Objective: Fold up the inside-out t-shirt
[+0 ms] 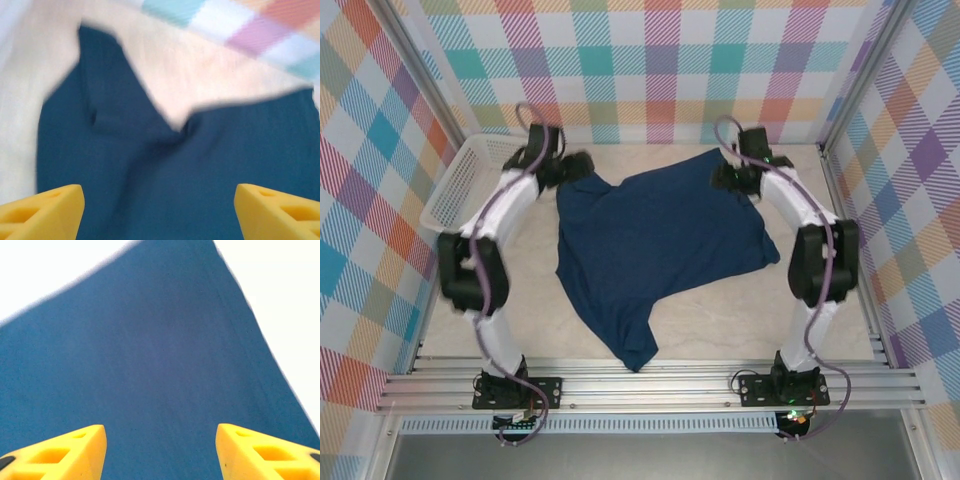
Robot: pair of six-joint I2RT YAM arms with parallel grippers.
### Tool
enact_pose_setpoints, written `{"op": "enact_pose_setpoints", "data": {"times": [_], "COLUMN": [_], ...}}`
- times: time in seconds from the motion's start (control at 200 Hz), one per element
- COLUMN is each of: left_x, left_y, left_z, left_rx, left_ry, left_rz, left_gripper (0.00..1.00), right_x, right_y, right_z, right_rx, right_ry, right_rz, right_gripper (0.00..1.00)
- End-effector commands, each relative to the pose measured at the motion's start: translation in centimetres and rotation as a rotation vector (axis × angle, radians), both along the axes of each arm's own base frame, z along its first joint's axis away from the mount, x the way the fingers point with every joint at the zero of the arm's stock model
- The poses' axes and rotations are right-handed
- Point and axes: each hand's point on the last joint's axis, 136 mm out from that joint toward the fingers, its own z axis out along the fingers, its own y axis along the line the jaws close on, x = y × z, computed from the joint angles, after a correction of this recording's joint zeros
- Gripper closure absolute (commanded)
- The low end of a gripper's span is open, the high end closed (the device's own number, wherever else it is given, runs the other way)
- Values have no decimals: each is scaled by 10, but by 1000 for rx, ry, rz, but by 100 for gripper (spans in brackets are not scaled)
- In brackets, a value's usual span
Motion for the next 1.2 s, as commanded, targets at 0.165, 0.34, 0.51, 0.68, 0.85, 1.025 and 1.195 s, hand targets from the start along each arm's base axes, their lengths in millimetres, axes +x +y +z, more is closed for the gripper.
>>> {"op": "enact_pose_setpoints", "data": {"times": [0.165,0.34,0.51,0.68,0.85,1.025,1.195], "left_x": [-75,-78,-95,-118,-137,-125,-101], "left_y": [7,-10,-20,-27,-39,-32,-8], "left_z": [-103,-106,-129,-142,-163,-187,-195], "left_rx": [-25,-25,-4,-16,-10,55,113], "left_ry": [214,222,281,322,369,380,408], "left_rz": [32,-30,-48,-70,-102,-71,-22], "left_gripper": [21,22,22,22,22,22,22], "right_x": [-73,-93,-109,-116,-121,-126,-130], "right_y": [-53,-76,-93,-119,-127,-128,-130], "right_z": [-82,-105,-115,-105,-97,-108,-121], "right_rx": [40,-43,-120,-260,-319,-341,-359], "right_ry": [330,388,437,442,440,474,523], "right_rz": [-119,-173,-211,-236,-235,-220,-211], "right_gripper": [46,49,52,58,59,59,68]}}
